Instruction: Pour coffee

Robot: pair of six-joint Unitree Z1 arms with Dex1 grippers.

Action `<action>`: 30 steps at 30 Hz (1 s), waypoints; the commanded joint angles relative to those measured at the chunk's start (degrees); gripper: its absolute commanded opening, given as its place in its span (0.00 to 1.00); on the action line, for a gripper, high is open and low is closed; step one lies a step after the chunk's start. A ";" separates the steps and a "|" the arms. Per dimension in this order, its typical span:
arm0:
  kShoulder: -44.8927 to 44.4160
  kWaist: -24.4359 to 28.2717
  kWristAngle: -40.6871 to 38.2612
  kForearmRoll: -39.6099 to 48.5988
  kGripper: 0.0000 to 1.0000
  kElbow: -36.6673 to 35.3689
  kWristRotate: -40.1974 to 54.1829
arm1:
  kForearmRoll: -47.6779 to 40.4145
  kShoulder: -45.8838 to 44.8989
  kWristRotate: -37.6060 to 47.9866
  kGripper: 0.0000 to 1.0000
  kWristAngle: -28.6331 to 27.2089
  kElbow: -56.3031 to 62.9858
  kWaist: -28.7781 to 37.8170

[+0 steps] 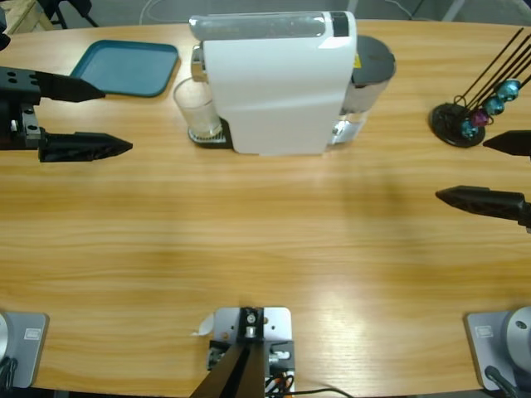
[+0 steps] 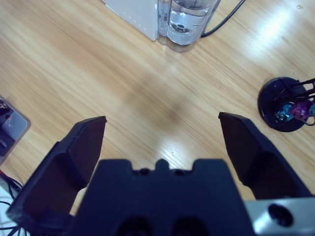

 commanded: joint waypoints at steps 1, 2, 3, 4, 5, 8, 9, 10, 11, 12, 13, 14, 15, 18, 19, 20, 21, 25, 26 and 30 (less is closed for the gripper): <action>-0.78 -0.49 0.16 -0.65 1.00 2.24 -0.18 | 0.71 -2.92 -0.74 1.00 -1.36 0.82 0.32; -0.79 -0.49 0.16 -0.65 1.00 2.28 -0.18 | 0.43 -2.82 -0.72 1.00 -1.38 0.95 0.32; -0.92 -0.49 0.16 -0.65 1.00 2.33 -0.18 | 0.02 -2.73 -0.81 1.00 -1.29 1.14 0.32; -0.97 -0.49 0.18 -0.65 1.00 2.40 -0.18 | -0.05 -2.66 -0.81 1.00 -1.38 1.18 0.32; -1.04 -0.49 0.22 -0.65 1.00 2.49 -0.18 | -0.10 -2.50 -0.74 1.00 -1.47 1.18 0.32; -1.04 -0.49 0.25 -0.65 1.00 2.59 -0.18 | -0.10 -2.43 -0.72 1.00 -1.47 1.18 0.32; -0.95 -0.49 0.25 -0.65 1.00 2.59 -0.18 | -0.10 -2.43 -0.72 1.00 -1.47 1.18 0.32; -0.88 -0.49 0.25 -0.65 1.00 2.52 -0.18 | -0.08 -2.43 -0.72 1.00 -1.47 1.18 0.32; -0.92 -0.49 0.25 -0.65 1.00 2.50 -0.18 | -0.10 -2.43 -0.72 1.00 -1.45 1.18 0.32; -0.97 -0.49 0.20 -0.65 1.00 2.50 -0.18 | -0.07 -2.43 -0.72 1.00 -1.40 1.18 0.32; -1.09 -0.49 0.13 -0.65 1.00 2.56 -0.36 | -0.08 -2.48 -0.72 1.00 -1.38 1.18 0.32; -1.27 -0.49 -0.08 -0.65 1.00 2.52 -0.51 | -0.14 -2.50 -0.72 1.00 -1.38 1.18 0.32; -1.57 -0.49 -0.35 -0.65 1.00 2.59 -0.34 | -0.14 -2.43 -0.72 1.00 -1.38 1.18 0.32; -1.76 -0.49 -0.36 -1.18 1.00 2.59 0.00 | -0.08 -2.43 -0.72 1.00 -1.29 1.18 0.32; -1.53 -0.49 -0.36 -1.32 1.00 2.59 -0.06 | -0.08 -2.43 -0.72 1.00 -1.29 1.18 0.32; -1.39 -0.49 -0.42 -1.48 1.00 2.59 -0.09 | -0.10 -2.41 -0.72 1.00 -1.29 1.16 0.32; -1.44 -0.49 -0.45 -1.72 1.00 2.70 -0.09 | -0.08 -2.31 -0.72 1.00 -1.29 1.11 0.32; -1.57 -0.49 -0.45 -2.14 1.00 3.21 -0.02 | -0.05 -1.90 -0.72 1.00 -1.29 1.00 0.32; -1.65 -0.49 -0.45 -2.14 1.00 3.21 0.00 | -0.05 -1.90 -0.72 1.00 -1.29 1.00 0.32; -1.83 -0.49 -0.36 -2.51 1.00 3.21 -0.16 | -0.05 -1.75 -0.72 1.00 -1.38 0.95 0.32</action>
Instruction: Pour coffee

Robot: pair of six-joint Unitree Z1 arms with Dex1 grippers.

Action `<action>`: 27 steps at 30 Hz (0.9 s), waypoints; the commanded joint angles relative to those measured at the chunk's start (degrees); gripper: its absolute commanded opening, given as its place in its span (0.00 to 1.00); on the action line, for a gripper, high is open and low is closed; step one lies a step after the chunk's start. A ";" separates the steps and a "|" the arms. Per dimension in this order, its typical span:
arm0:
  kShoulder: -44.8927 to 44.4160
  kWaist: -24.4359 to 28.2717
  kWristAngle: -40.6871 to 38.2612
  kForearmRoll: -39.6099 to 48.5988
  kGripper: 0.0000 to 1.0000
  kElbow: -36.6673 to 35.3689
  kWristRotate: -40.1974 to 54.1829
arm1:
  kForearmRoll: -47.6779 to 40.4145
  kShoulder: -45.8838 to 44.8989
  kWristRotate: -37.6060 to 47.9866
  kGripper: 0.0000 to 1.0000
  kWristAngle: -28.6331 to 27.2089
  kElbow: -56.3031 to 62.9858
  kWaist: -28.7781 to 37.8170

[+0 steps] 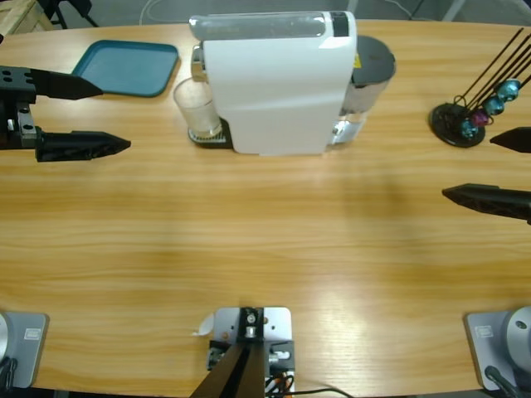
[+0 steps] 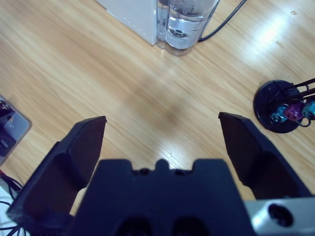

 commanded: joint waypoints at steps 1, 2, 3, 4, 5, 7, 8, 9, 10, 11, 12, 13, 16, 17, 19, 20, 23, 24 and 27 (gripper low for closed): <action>-0.97 -0.49 -0.36 -1.02 1.00 2.22 -0.15 | -0.07 -0.08 -0.59 1.00 -1.12 0.93 0.32; -0.93 -0.49 -0.36 -1.02 1.00 2.27 -0.22 | -0.02 0.25 -0.59 1.00 -1.12 0.82 0.32; -0.97 -0.49 -0.36 -1.02 1.00 2.36 -0.22 | 0.05 0.46 -0.59 1.00 -1.12 0.73 0.32; -0.99 -0.49 -0.36 -1.02 1.00 2.47 -0.20 | 0.05 0.53 -0.59 1.00 -1.12 0.70 0.32; -0.99 -0.49 -0.36 -1.02 1.00 2.55 -0.13 | 0.05 0.53 -0.59 1.00 -1.12 0.70 0.32; -0.99 -0.49 -0.36 -1.02 1.00 2.73 -0.04 | 0.05 0.55 -0.59 1.00 -1.12 0.70 0.32; -1.13 -0.49 -0.36 -0.98 1.00 2.84 0.06 | 0.05 0.59 -0.59 1.00 -1.12 0.70 0.32; -1.30 -0.45 -0.36 -1.00 1.00 2.99 0.13 | 0.05 0.62 -0.59 1.00 -1.12 0.70 0.32; -1.43 -0.35 -0.36 -0.98 1.00 3.06 0.20 | 0.05 0.62 -0.59 1.00 -1.12 0.70 0.32; -1.62 -0.23 -0.38 -0.98 1.00 3.15 0.31 | 0.05 0.62 -0.59 1.00 -1.12 0.70 0.32; -1.76 -0.03 -0.42 -0.95 1.00 3.26 0.31 | 0.05 0.62 -0.59 1.00 -1.12 0.70 0.32; -1.92 0.11 -0.45 -0.93 1.00 3.35 0.31 | 0.05 0.62 -0.59 1.00 -1.12 0.70 0.32; -1.95 0.49 -0.54 -0.91 1.00 3.66 0.43 | 0.05 0.69 -0.59 1.00 -1.12 0.70 0.32; -1.90 0.58 -0.52 -0.93 1.00 3.89 0.71 | 0.07 0.71 -0.59 1.00 -1.12 0.70 0.32; -0.95 1.00 -0.54 -0.93 1.00 4.01 2.07 | 0.14 0.71 -0.59 1.00 -1.05 0.61 0.32; -0.04 1.99 -0.73 -0.93 1.00 3.98 3.42 | 0.14 0.76 -0.59 1.00 -1.00 0.61 0.32; 3.37 7.31 -6.85 -0.93 1.00 3.80 8.94 | 0.21 1.15 -0.59 1.00 -0.95 0.52 0.32; 4.85 9.27 -10.61 -0.95 1.00 3.57 11.33 | 0.22 1.31 -0.59 1.00 -0.95 0.45 0.32; 9.21 12.73 -16.66 -1.02 1.00 2.66 17.52 | 0.45 2.34 -0.59 1.00 -0.93 0.12 0.32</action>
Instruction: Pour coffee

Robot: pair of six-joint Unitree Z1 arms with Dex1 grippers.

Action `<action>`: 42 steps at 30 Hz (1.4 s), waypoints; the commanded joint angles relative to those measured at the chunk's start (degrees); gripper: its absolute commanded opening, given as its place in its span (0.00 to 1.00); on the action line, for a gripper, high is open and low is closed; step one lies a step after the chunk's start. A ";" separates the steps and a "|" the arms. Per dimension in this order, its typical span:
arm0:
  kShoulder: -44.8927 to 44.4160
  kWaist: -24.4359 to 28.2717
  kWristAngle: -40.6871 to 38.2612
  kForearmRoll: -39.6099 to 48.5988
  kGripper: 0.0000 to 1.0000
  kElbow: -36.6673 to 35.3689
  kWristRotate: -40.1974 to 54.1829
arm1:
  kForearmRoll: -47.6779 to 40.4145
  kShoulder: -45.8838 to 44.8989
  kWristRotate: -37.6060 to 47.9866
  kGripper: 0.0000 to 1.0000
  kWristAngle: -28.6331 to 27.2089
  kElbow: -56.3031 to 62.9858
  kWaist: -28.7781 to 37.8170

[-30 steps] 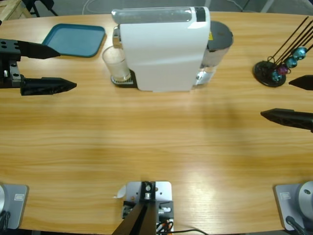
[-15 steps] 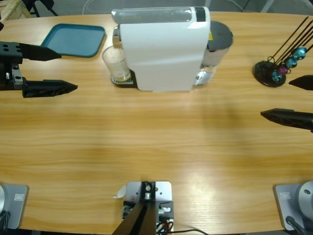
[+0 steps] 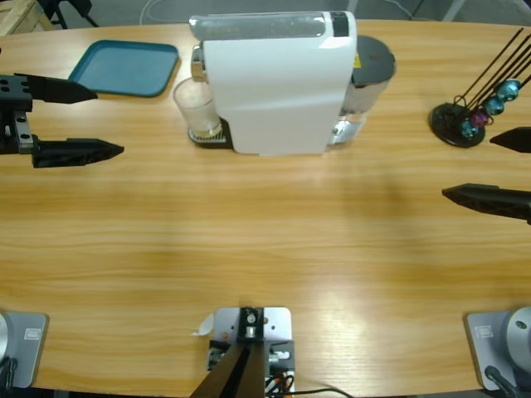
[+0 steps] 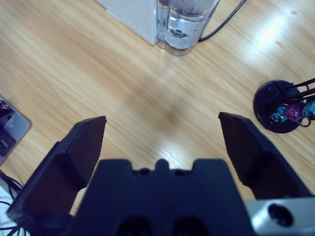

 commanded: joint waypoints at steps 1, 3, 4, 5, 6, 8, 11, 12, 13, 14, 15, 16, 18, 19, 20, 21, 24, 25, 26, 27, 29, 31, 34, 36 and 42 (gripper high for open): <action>10.85 9.25 -14.12 -0.63 1.00 0.24 13.58 | 0.54 2.67 -0.59 1.00 -0.86 0.00 0.32; 14.33 10.46 -15.00 -0.69 1.00 -1.61 16.82 | 0.75 3.41 -0.64 1.00 -0.79 -0.28 0.32; 15.93 11.03 -15.25 -0.88 1.00 -2.59 17.96 | 0.84 3.71 -0.63 1.00 -0.79 -0.37 0.32; 17.67 11.54 -15.28 -1.16 1.00 -3.75 18.86 | 0.84 3.90 -0.66 1.00 -0.77 -0.44 0.32; 19.41 11.96 -15.28 -1.62 1.00 -4.94 19.54 | 0.84 4.09 -0.68 1.00 -0.77 -0.45 0.32; 22.59 12.17 -15.46 -3.11 1.00 -7.21 20.00 | 0.73 4.53 -0.75 1.00 -0.70 -0.51 0.32; 27.27 11.94 -16.18 -4.43 1.00 -10.57 20.25 | 0.84 5.40 -0.77 1.00 -0.65 -0.72 0.32; 28.78 11.84 -16.35 -5.19 1.00 -11.15 20.30 | 0.84 5.41 -0.77 1.00 -0.61 -0.70 0.32; 29.98 11.64 -16.44 -5.80 1.00 -11.59 20.49 | 0.84 5.41 -0.77 1.00 -0.60 -0.72 0.32; 31.08 11.41 -16.67 -6.07 1.00 -12.03 20.88 | 0.84 5.41 -0.77 1.00 -0.60 -0.75 0.32; 32.12 11.17 -17.14 -6.29 1.00 -12.47 21.12 | 0.84 5.36 -0.77 1.00 -0.60 -0.70 0.32; 33.12 10.71 -17.48 -6.49 1.00 -12.93 21.16 | 0.84 5.33 -0.77 1.00 -0.60 -0.70 0.32; 34.97 9.80 -18.25 -6.52 1.00 -13.68 21.25 | 0.84 5.43 -0.77 1.00 -0.60 -0.77 0.32; 35.92 9.37 -18.48 -6.54 1.00 -14.02 21.37 | 0.84 5.55 -0.77 1.00 -0.60 -0.77 0.32; 36.39 9.06 -18.50 -6.65 1.00 -14.17 21.58 | 0.84 5.62 -0.77 1.00 -0.60 -0.79 0.32; 36.76 8.79 -18.53 -6.86 1.00 -14.31 21.69 | 0.84 5.68 -0.77 1.00 -0.60 -0.79 0.32; 37.46 8.27 -18.44 -6.96 1.00 -14.96 21.78 | 0.91 6.08 -0.77 1.00 -0.58 -0.86 0.32; 37.59 8.27 -18.27 -6.96 1.00 -15.21 21.78 | 1.00 6.26 -0.77 1.00 -0.54 -0.95 0.32; 37.73 8.27 -17.95 -6.96 1.00 -15.46 21.78 | 1.02 6.31 -0.77 1.00 -0.51 -0.96 0.32; 37.90 8.25 -17.78 -6.96 1.00 -15.77 21.78 | 1.02 6.38 -0.77 1.00 -0.51 -0.96 0.32; 38.43 7.46 -17.13 -6.94 1.00 -16.46 21.55 | 1.02 6.38 -0.77 1.00 -0.51 -0.96 0.32; 38.94 6.28 -15.76 -6.94 1.00 -16.77 21.51 | 1.02 6.38 -0.77 1.00 -0.56 -0.96 0.32; 39.24 5.23 -14.14 -6.96 1.00 -17.02 21.51 | 1.02 6.38 -0.77 1.00 -0.58 -0.96 0.32; 39.38 5.10 -14.07 -6.91 1.00 -17.14 21.51 | 1.02 6.38 -0.77 1.00 -0.58 -0.96 0.32; 39.75 5.10 -14.14 -6.96 1.00 -17.55 21.34 | 1.02 6.38 -0.77 1.00 -0.60 -0.96 0.32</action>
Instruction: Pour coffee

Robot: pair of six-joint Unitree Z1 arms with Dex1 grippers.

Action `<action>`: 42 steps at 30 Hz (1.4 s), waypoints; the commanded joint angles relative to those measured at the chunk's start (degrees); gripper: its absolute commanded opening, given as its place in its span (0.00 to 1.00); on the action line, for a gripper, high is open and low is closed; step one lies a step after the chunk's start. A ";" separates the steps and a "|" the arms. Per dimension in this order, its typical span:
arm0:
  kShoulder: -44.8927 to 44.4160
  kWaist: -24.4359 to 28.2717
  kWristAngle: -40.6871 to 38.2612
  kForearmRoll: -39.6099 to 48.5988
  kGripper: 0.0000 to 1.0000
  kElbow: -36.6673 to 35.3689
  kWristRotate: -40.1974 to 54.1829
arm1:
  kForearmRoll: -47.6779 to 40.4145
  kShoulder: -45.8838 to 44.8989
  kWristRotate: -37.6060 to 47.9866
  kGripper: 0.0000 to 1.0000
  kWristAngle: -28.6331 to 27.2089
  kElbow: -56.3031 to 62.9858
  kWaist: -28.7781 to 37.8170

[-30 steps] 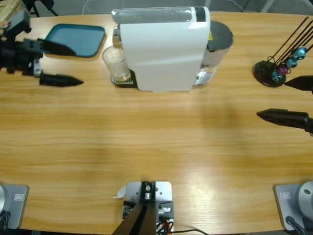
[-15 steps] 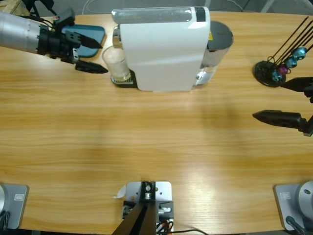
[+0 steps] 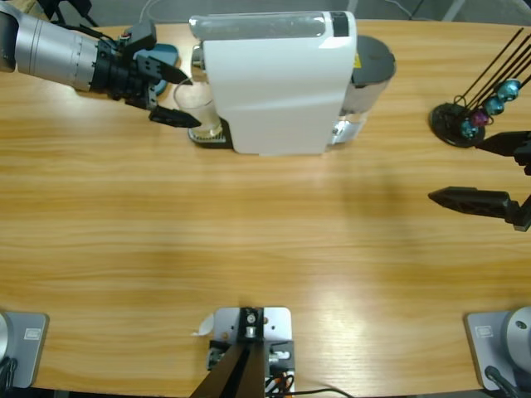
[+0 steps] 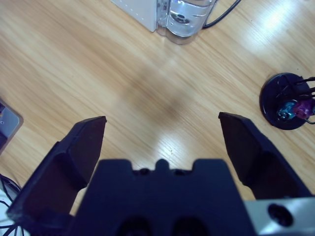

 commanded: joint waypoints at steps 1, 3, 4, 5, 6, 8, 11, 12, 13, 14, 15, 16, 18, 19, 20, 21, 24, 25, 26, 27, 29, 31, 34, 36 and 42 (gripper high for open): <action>3.55 -0.61 0.65 -0.62 1.00 -0.41 0.03 | 0.73 1.84 -0.76 1.00 -0.60 -0.46 0.32; 3.88 -0.61 0.56 -0.62 1.00 -0.81 -0.12 | 0.73 1.84 -0.76 1.00 -0.60 -0.46 0.32; 4.02 -0.61 0.56 -0.62 1.00 -0.97 -0.35 | 0.73 1.86 -0.76 1.00 -0.60 -0.46 0.32; 4.15 -0.62 0.56 -0.62 0.97 -1.13 -0.44 | 0.73 1.86 -0.76 1.00 -0.60 -0.46 0.32; 4.29 -0.69 0.59 -0.62 0.91 -1.29 -0.48 | 0.73 1.86 -0.76 1.00 -0.60 -0.46 0.32; 4.41 -0.89 0.65 -0.62 0.84 -1.39 -0.49 | 0.73 1.86 -0.76 1.00 -0.69 -0.46 0.32; 4.94 -1.20 1.31 -0.62 0.76 -1.89 -0.72 | 0.73 1.84 -0.76 1.00 -0.69 -0.46 0.32; 5.15 -1.49 2.14 -0.60 0.76 -2.12 -0.76 | 0.73 1.84 -0.76 1.00 -0.69 -0.46 0.32; 5.25 -1.64 2.39 -0.60 0.74 -2.20 -0.76 | 0.73 1.86 -0.76 1.00 -0.69 -0.46 0.32; 5.31 -1.66 2.40 -0.62 0.70 -2.29 -0.79 | 0.73 1.84 -0.76 1.00 -0.69 -0.46 0.32; 5.34 -1.66 2.42 -0.60 0.64 -2.40 -1.02 | 0.73 1.84 -0.76 1.00 -0.69 -0.46 0.32; 5.39 -1.66 2.54 -0.62 0.63 -2.47 -1.25 | 0.73 1.89 -0.76 1.00 -0.69 -0.46 0.32; 5.48 -1.66 2.91 -0.57 0.49 -2.59 -1.95 | 0.73 2.00 -0.76 1.00 -0.70 -0.55 0.32; 5.45 -1.66 2.93 -0.53 0.35 -2.57 -2.08 | 0.73 2.02 -0.76 1.00 -0.77 -0.55 0.32; 5.34 -1.66 2.93 -0.53 0.09 -2.43 -2.23 | 0.73 2.02 -0.76 1.00 -0.79 -0.53 0.32; 5.22 -1.66 2.93 -0.53 0.05 -2.24 -2.32 | 0.73 2.02 -0.76 1.00 -0.86 -0.55 0.32; 4.30 -1.35 3.11 -0.44 0.00 -1.22 -2.37 | 0.73 2.02 -0.76 1.00 -0.91 -0.55 0.32; 3.99 -1.24 3.55 -0.43 0.00 -0.78 -2.34 | 0.73 2.02 -0.76 1.00 -0.95 -0.55 0.32; 3.64 -1.19 3.91 -0.35 0.00 -0.34 -2.34 | 0.73 2.02 -0.76 1.00 -1.00 -0.53 0.32; 3.25 -1.06 3.99 -0.35 0.00 0.12 -2.34 | 0.73 2.02 -0.76 1.00 -1.04 -0.55 0.32; 1.98 -0.80 4.51 -0.35 0.00 1.10 -2.34 | 0.73 2.02 -0.76 1.00 -1.04 -0.55 0.32; 0.98 -0.38 5.76 -0.35 0.00 1.72 -2.34 | 0.73 2.02 -0.76 1.00 -1.04 -0.55 0.32; -0.88 1.20 8.36 -0.35 0.00 2.65 -2.43 | 0.65 2.19 -0.76 1.00 -1.04 -0.48 0.32; -2.78 3.21 9.33 -0.44 0.00 2.93 -2.50 | 0.66 2.28 -0.76 1.00 -1.04 -0.55 0.32; -5.03 10.89 13.85 -4.64 0.00 3.03 -8.56 | 0.65 2.30 -0.76 1.00 -1.04 -0.55 0.32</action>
